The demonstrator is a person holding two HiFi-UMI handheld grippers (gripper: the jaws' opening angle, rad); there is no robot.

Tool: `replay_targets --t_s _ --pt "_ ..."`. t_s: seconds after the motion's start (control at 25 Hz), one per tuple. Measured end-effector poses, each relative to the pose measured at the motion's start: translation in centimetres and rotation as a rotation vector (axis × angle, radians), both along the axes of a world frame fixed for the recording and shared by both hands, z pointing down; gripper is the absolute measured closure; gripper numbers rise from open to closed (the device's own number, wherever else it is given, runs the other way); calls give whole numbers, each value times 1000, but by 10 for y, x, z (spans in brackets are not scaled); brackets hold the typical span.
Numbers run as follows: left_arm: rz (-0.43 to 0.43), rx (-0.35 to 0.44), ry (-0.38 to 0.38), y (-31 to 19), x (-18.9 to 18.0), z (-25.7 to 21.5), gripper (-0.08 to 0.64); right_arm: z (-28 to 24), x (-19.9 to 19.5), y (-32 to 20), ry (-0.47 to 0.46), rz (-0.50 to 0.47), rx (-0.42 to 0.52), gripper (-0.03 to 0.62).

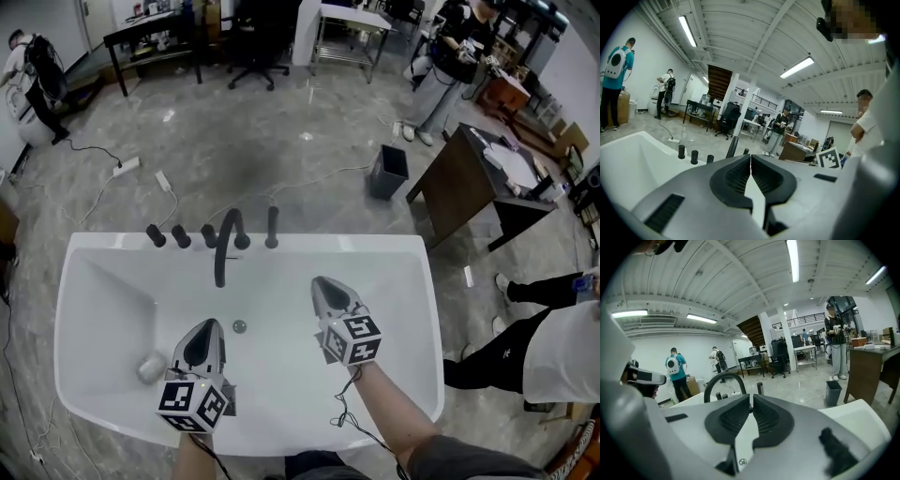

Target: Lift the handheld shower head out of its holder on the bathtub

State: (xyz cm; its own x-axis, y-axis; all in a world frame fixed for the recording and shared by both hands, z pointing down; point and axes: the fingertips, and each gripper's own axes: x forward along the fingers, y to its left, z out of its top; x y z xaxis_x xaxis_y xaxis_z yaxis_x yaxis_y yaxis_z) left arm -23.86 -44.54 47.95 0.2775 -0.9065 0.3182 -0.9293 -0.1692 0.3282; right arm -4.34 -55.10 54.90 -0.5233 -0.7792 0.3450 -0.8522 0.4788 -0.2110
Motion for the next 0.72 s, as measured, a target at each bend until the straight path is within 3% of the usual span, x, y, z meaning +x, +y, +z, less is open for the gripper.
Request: replay_targets --t_s 0.2,0.52,0.72 --pt "-30 4 -66 -30 -13 26 543 31 -14 -30 3 2 2 558" --pt "-50 -23 -75 -65 -30 69 543 85 -37 -58 32 13 -51 555" --pt "-58 -26 -75 -83 -39 88 543 110 -53 -81 29 -10 -80 481"
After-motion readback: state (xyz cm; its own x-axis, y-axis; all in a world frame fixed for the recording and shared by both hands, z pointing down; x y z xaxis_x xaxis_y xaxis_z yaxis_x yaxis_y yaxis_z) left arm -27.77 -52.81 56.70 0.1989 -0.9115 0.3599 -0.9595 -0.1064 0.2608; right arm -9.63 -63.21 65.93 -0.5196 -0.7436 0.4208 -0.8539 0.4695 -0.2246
